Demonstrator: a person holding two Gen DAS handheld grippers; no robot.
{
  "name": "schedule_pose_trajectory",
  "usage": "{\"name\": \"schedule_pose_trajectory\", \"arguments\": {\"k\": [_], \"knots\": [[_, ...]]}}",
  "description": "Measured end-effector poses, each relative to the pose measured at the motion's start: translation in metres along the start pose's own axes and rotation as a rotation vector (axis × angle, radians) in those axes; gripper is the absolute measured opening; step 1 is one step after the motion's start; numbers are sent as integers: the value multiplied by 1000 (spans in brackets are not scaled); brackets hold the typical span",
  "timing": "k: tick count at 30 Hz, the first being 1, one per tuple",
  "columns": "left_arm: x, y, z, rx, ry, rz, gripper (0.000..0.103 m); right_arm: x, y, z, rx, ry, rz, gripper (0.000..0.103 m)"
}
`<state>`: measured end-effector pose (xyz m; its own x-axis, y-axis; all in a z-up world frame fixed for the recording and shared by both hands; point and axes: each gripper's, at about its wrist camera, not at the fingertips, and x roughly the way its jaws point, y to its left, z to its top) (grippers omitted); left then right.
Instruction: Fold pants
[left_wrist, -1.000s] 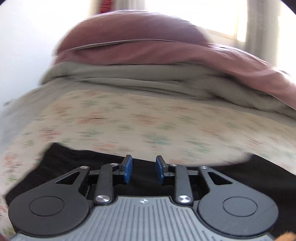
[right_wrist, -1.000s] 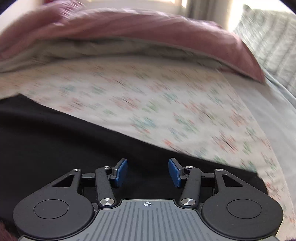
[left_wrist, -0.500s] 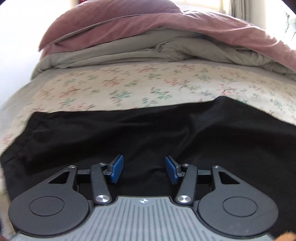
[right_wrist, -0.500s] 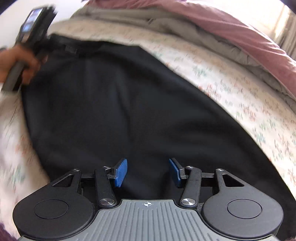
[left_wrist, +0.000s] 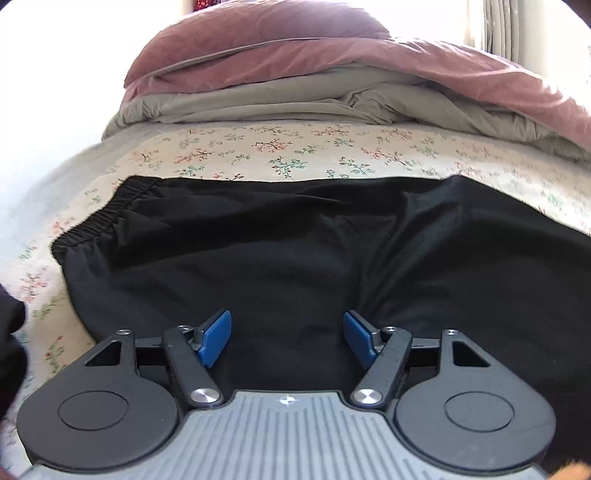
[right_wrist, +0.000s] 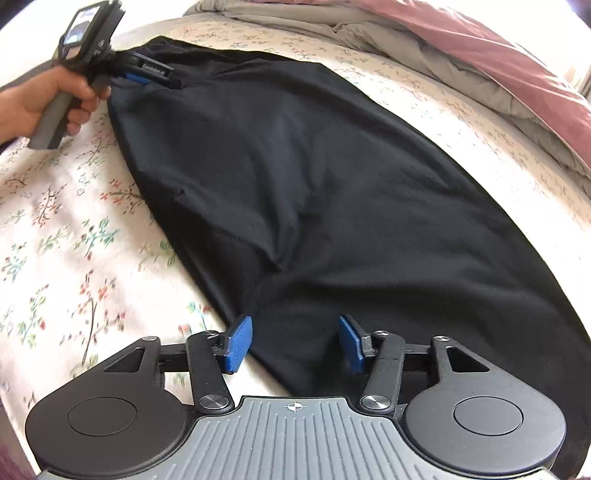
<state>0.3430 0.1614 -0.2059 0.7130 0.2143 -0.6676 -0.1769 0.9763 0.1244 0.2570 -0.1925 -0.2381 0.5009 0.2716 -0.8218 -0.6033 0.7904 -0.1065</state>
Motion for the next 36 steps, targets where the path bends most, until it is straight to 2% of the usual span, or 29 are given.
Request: {"name": "schedule_pose_trajectory", "arguments": {"k": [3,6,9,12,14,15,19,22,25,28,30,32,34,36], "knots": [[-24,-23,-3,58,-42,-37,85,-8,-1,-16,-17,-26,6,54],[-57,-59,-12,151,-101,-81,85,-18,-12,-31,30,-49,-15,56],[-84,-102,-25,232,-126,-169,86,-32,-38,-48,129,-63,-81,58],[-92,-145,-45,314,-94,-241,87,-41,-71,-68,260,-51,-132,66],[-87,-162,-56,289,-39,-275,86,-42,-94,-87,334,-31,-160,73],[-88,-165,-60,252,-42,-267,86,-43,-108,-98,380,-22,-175,75],[-94,-170,-67,249,-70,-240,86,-66,-156,-144,598,-51,-201,76],[-100,-171,-70,245,-56,-266,87,-83,-175,-173,677,-72,-216,76],[-106,-181,-79,247,-55,-277,87,-90,-193,-190,722,-39,-340,76],[-111,-188,-86,279,-85,-285,87,-107,-212,-201,821,-121,-378,76],[-117,-192,-90,289,-88,-290,87,-108,-222,-202,887,-157,-432,76],[-120,-191,-88,295,-67,-327,87,-98,-236,-199,907,-125,-530,76],[-121,-189,-86,305,-49,-340,87,-82,-249,-197,901,-45,-650,78],[-120,-186,-84,317,-34,-352,87,-82,-263,-203,933,-60,-691,78]]}}
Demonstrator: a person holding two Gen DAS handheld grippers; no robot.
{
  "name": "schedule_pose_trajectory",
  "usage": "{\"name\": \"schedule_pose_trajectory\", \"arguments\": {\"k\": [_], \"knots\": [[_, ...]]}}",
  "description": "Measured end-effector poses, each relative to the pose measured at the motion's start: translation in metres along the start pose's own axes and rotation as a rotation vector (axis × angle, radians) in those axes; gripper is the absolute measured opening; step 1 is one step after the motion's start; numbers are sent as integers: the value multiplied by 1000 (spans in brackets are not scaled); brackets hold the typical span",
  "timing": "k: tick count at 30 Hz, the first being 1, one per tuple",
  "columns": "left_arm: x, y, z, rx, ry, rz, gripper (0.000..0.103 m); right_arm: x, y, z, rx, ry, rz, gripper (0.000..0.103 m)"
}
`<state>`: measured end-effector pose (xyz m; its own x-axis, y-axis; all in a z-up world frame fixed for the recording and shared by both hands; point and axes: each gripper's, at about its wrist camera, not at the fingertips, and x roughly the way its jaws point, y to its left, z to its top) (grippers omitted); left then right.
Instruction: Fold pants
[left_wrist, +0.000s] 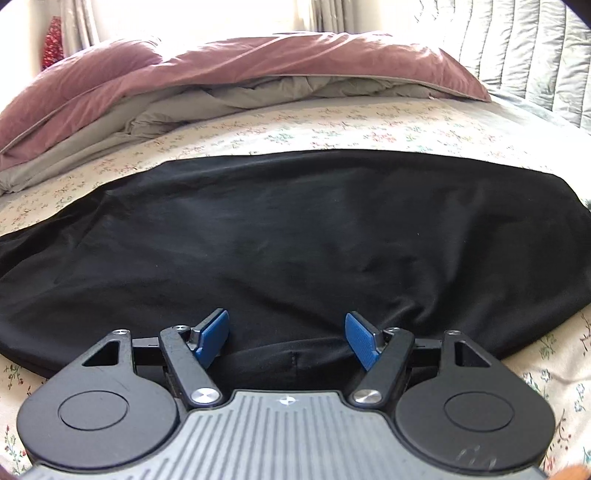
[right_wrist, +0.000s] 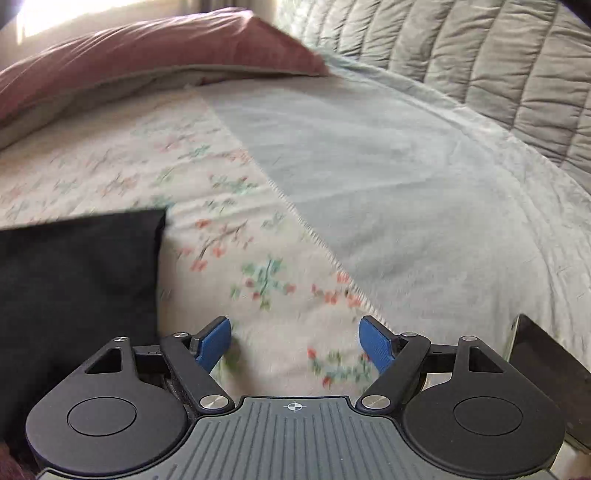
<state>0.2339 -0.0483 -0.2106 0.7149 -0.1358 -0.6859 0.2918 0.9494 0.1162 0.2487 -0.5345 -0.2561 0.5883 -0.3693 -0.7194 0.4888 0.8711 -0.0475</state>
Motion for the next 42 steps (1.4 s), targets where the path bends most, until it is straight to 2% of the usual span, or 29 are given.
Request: {"name": "schedule_pose_trajectory", "arguments": {"k": [2,3,4,5,7,10,13,16,19,21,25,28,29,32,36,38,40,42], "knots": [[-1,3,1,16,15,-16,87,0,-6,9,103,-10,39,75],[-1,5,3,19,24,-25,87,2,-4,14,140,-30,103,70],[0,8,5,22,35,-36,87,4,3,17,150,-39,187,55],[1,10,6,29,43,-48,87,12,13,22,131,-32,253,43],[1,11,10,48,45,-66,87,21,37,26,53,-8,269,38],[4,13,8,57,22,-93,88,26,55,27,-27,-49,240,39],[10,12,9,3,45,-105,89,38,51,34,10,-53,242,38],[5,10,21,-7,62,-182,90,40,60,38,-36,-70,183,38],[1,14,24,-2,39,-165,90,48,64,47,-16,-79,67,38],[3,21,23,-12,42,-130,90,46,62,49,17,-68,62,38],[6,39,24,-103,80,-125,90,20,50,54,59,-72,60,43],[5,43,27,-145,97,-137,90,-12,40,49,48,-64,45,63],[5,43,26,-151,104,-137,90,-22,36,44,55,-53,54,67],[3,44,24,-169,119,-157,90,-42,14,19,164,40,142,67],[2,49,22,-202,139,-171,90,-59,-32,-20,508,162,367,69],[3,52,22,-219,148,-182,90,-63,-47,-43,633,207,465,69],[4,51,22,-223,146,-185,90,-65,-55,-67,729,242,509,69],[5,48,23,-212,137,-182,90,-64,-53,-86,771,276,498,69]]}}
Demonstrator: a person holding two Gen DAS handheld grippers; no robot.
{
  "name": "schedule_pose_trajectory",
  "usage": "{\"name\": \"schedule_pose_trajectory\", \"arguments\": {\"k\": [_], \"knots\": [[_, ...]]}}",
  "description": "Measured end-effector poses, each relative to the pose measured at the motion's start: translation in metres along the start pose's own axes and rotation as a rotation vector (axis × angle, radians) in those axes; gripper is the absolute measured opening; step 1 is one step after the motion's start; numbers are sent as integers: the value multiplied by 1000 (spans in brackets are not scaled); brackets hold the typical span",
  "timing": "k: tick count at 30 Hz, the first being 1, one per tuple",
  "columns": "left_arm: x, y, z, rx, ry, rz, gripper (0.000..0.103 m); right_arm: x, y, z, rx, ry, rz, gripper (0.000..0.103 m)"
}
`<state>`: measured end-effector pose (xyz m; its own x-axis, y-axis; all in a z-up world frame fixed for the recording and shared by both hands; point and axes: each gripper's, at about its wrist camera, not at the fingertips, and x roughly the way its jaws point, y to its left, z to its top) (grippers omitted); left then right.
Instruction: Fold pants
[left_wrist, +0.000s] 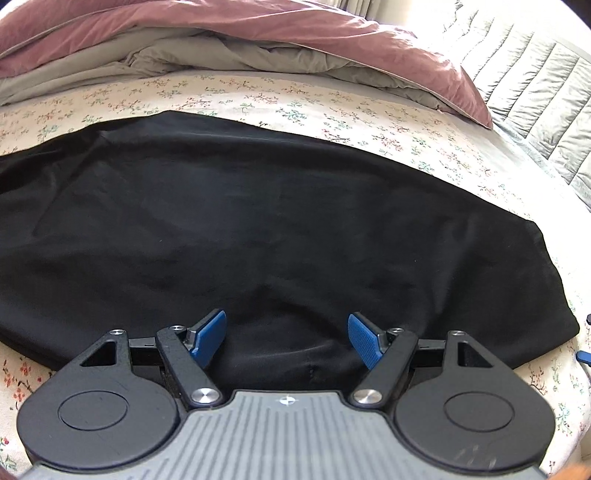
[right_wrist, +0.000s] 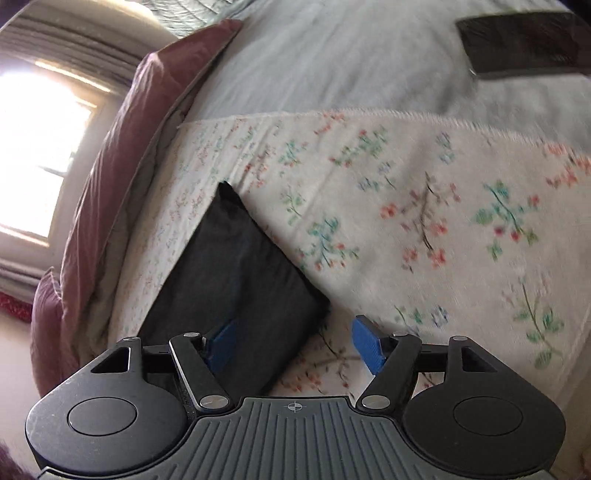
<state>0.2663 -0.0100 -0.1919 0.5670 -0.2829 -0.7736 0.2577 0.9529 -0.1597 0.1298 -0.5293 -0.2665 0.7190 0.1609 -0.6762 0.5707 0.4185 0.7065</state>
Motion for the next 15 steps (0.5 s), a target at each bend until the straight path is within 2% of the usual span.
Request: {"name": "schedule_pose_trajectory", "arguments": {"k": [4,9,11,15], "knots": [[3,-5,-4,20,-5,-4,94,11,4,-8,21,-41,-7,71],[1,-4,-2,5,-7,-29,94,24,9,-10,151,-152,-10,71],[2,-2,-2,-1,-6,-29,94,27,16,-12,176,-196,-22,78],[1,1,0,-25,-5,-30,94,34,36,-18,110,-240,-65,76]]}}
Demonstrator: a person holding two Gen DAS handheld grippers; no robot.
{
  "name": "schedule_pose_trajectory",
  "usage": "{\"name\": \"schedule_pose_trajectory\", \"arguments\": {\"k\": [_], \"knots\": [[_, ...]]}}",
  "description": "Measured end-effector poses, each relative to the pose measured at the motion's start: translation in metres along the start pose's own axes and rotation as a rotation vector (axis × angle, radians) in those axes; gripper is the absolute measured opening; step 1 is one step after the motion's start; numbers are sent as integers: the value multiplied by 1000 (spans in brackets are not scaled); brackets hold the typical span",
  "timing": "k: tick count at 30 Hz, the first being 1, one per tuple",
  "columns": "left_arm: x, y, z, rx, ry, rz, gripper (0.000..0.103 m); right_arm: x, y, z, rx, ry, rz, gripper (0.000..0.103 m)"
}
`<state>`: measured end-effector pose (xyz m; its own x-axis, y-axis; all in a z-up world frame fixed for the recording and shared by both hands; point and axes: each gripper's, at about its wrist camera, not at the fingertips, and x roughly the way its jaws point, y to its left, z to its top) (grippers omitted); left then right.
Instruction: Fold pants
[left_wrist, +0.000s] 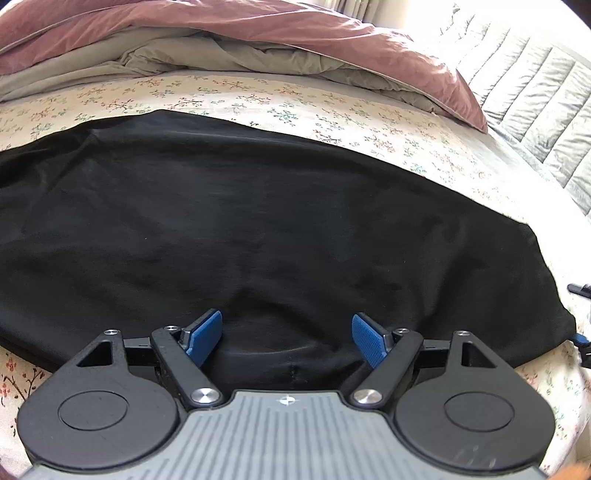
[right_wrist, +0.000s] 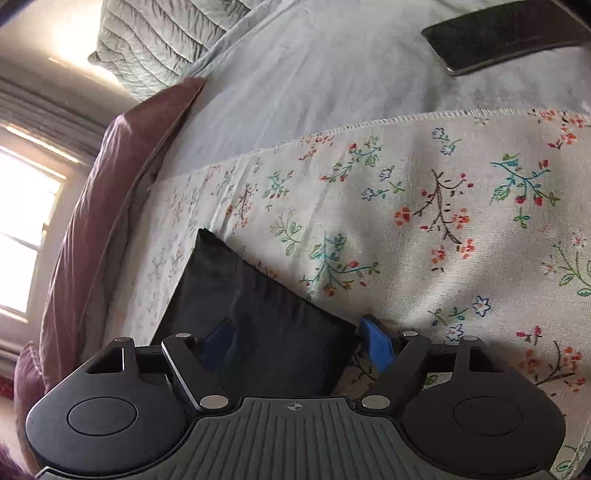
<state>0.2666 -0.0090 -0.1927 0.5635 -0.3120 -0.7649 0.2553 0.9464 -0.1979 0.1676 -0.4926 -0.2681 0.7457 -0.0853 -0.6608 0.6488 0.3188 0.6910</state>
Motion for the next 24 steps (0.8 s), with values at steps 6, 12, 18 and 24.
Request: {"name": "schedule_pose_trajectory", "arguments": {"k": [6,12,18,24], "knots": [[-6,4,2,-26,-6,-9,95,9,-1,-9,56,34,33,37],[-10,8,6,-48,-18,-8,95,-11,25,-18,-30,-115,16,5],[-20,37,21,-175,-30,-61,95,-33,159,-110,-735,-351,112,5],[-35,100,34,-370,-85,33,95,-2,207,-323,-1731,-21,269,5]]}}
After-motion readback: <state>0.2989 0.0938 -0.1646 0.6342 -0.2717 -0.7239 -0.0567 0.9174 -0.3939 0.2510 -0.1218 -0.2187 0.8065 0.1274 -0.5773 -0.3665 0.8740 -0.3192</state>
